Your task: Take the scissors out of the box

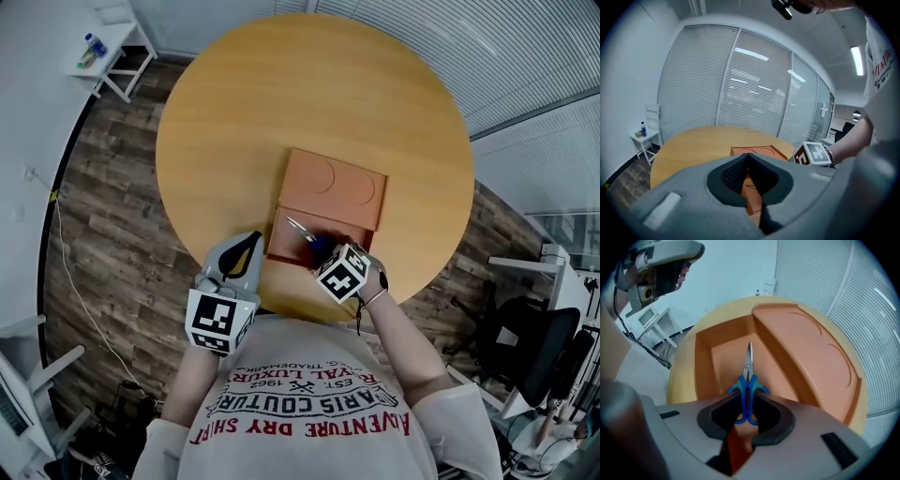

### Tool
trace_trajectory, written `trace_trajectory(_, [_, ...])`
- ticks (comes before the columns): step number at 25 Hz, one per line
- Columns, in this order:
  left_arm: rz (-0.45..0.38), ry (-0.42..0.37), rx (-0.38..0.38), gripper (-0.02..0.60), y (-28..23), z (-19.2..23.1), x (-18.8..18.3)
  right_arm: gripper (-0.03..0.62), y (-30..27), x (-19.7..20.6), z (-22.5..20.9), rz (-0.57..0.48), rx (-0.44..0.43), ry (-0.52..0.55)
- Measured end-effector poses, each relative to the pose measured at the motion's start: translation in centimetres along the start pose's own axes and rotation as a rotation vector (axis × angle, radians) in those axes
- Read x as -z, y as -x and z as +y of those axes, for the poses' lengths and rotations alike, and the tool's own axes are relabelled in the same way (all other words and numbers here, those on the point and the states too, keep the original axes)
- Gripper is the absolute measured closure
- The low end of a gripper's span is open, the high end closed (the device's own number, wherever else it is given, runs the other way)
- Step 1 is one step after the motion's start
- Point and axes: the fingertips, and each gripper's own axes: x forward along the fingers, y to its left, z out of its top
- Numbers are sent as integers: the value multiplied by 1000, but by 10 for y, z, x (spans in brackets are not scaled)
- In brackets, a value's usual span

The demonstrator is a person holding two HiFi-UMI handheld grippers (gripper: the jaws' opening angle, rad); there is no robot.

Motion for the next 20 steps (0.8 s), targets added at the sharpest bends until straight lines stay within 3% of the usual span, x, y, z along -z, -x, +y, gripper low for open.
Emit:
trace_trajectory(13, [-23,-3,-40,572,23,-10,0,503,55,-14,6,-168,27,-9])
trace_trajectory(20, [-53,-29,-37,572,31,-24,-11,503,108,-33,2,-349,51,-81])
